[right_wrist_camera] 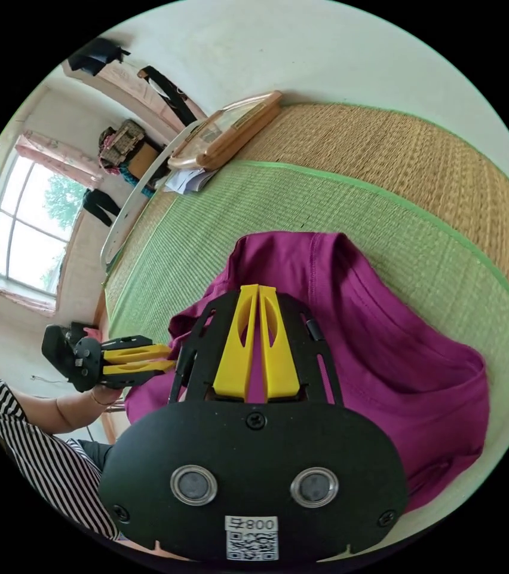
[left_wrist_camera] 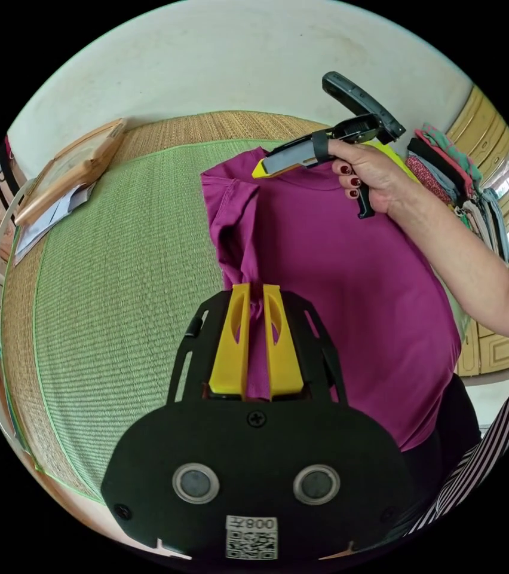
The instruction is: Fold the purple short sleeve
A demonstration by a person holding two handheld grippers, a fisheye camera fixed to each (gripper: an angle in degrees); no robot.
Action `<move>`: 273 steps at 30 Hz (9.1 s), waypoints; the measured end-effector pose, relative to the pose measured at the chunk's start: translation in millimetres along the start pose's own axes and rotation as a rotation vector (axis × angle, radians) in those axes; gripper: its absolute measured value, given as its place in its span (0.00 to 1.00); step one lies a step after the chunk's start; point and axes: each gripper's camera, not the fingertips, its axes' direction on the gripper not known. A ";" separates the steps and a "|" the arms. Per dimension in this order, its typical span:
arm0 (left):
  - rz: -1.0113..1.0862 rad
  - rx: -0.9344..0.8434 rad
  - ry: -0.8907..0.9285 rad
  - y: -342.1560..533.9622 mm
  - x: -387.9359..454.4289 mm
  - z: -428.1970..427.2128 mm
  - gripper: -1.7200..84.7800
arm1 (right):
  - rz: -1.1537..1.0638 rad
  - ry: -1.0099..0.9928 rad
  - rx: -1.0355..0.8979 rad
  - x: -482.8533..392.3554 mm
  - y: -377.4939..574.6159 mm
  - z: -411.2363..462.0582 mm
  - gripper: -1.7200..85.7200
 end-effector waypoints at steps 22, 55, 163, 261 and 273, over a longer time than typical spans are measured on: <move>-0.002 0.038 -0.034 36.1 17.9 -11.5 0.02 | -0.164 0.027 -0.081 -58.7 -19.0 14.5 0.02; -0.320 -0.097 0.406 230.0 -104.4 -45.7 0.05 | 0.211 -0.083 0.144 -79.5 382.6 -344.8 0.02; -0.580 0.099 0.846 59.6 -228.0 -36.1 0.04 | 0.581 -0.374 0.201 -28.1 517.8 -623.2 0.03; 0.284 -0.159 -0.194 -154.6 184.4 33.8 0.06 | 0.012 0.354 -0.015 -150.0 290.5 -328.6 0.02; 0.188 -0.042 -0.211 -158.6 154.3 12.5 0.02 | 0.042 0.282 -0.013 -127.2 312.3 -355.5 0.02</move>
